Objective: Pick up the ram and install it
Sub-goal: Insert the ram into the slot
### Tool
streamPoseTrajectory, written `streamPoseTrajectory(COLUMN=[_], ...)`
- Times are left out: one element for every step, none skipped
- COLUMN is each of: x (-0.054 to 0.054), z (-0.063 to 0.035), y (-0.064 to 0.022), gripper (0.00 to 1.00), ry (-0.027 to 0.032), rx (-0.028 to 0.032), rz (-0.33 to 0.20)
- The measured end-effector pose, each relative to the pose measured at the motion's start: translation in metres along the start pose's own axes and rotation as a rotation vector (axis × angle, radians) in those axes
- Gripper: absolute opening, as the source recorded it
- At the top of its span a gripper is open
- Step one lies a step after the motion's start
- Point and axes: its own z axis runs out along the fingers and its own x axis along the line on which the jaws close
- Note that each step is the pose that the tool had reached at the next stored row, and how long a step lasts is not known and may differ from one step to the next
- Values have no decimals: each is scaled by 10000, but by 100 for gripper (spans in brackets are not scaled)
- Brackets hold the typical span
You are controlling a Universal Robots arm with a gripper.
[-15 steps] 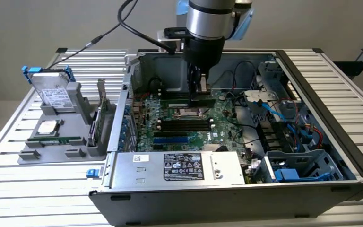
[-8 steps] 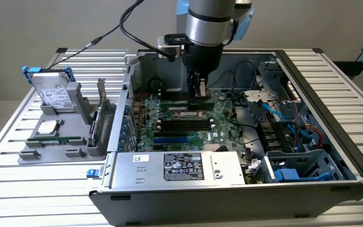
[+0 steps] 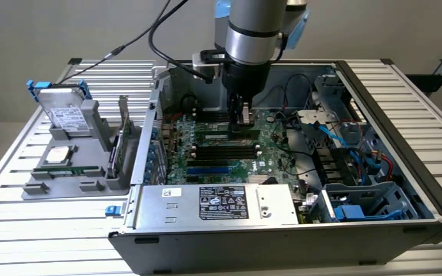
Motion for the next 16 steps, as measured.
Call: streamPoseTrajectory(x=[0, -1, -1, -2, -2, -2, -3, -3, -4, -4, -4, -5, -5, -5, -6, -7], z=[18, 35, 54, 72, 90, 108, 126, 145, 165, 183, 201, 219, 237, 256, 273, 293], y=[-2, -3, -4, -5, -7, -8, -9, -11, -12, -14, -15, -16, -18, -19, -20, -22], gripper=[14, 14, 14, 14, 14, 14, 14, 14, 14, 14, 14, 14, 14, 14, 14, 14], ry=[1, 1, 0, 0, 0, 1, 2, 1, 0, 0, 0, 1, 1, 1, 0, 0], rx=[0, 0, 0, 0, 0, -1, -1, -1, 0, 0, 0, 0, 0, -1, -1, -1], rz=[0, 0, 0, 0, 0, 0, 0, 0, 0, 0, 0, 0, 0, 0, 0, 0])
